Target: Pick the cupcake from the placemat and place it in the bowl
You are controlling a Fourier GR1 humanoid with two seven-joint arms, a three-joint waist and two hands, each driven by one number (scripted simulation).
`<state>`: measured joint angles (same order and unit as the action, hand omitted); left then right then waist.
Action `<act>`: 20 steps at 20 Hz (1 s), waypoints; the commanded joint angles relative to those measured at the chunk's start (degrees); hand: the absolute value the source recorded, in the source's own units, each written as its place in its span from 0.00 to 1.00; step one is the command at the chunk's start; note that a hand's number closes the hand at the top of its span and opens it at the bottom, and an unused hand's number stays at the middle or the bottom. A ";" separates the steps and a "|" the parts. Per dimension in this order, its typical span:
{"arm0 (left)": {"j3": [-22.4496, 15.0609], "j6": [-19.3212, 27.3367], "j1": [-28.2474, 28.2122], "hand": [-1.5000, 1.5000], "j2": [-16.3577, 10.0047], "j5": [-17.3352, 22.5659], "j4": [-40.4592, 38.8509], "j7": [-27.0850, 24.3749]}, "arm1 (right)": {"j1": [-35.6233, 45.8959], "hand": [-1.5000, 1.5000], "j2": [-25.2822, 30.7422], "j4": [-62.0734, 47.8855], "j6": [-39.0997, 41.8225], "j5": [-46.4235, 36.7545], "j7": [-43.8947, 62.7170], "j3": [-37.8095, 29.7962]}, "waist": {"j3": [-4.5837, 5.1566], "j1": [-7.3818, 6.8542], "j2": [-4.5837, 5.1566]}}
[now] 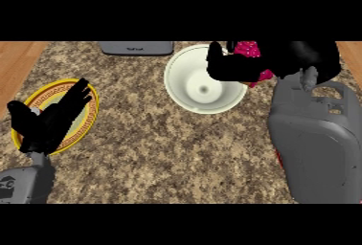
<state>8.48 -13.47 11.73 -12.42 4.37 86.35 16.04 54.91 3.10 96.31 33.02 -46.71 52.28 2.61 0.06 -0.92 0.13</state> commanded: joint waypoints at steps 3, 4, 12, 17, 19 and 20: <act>2.80 -1.63 3.24 0.50 -2.45 3.31 0.01 3.49 | 4.18 1.00 -0.37 -16.10 -10.96 -4.53 -5.12 -2.03 | -0.04 0.06 0.11; -0.41 0.18 1.25 0.50 0.34 0.98 2.87 3.11 | 7.72 1.00 -1.69 -22.51 -14.04 -6.43 -4.78 -2.03 | -0.03 -0.67 0.22; -0.85 0.62 2.11 0.50 0.99 -0.25 0.08 1.52 | 8.79 1.00 0.09 -46.58 -31.37 -7.88 -19.60 -6.79 | -0.04 -1.20 0.77; -1.30 0.02 3.52 0.50 0.98 0.39 0.75 2.70 | 15.88 1.00 1.18 -60.46 -33.70 -3.89 -26.39 -12.24 | -0.05 -2.14 1.07; -0.50 -0.57 2.90 0.50 0.54 0.98 0.77 1.32 | 14.32 1.00 0.76 -64.90 -37.00 -4.46 -29.69 -12.43 | -0.05 -3.09 1.47; -1.02 0.39 4.54 0.50 0.90 -1.06 -2.19 -0.83 | 15.46 1.00 2.26 -66.14 -37.33 -3.25 -32.31 -13.92 | -0.04 -2.73 1.75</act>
<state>7.80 -13.55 14.71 -11.88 4.51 86.44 17.12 68.09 4.12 38.38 -0.88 -51.30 26.01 -8.63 0.02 -3.15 1.35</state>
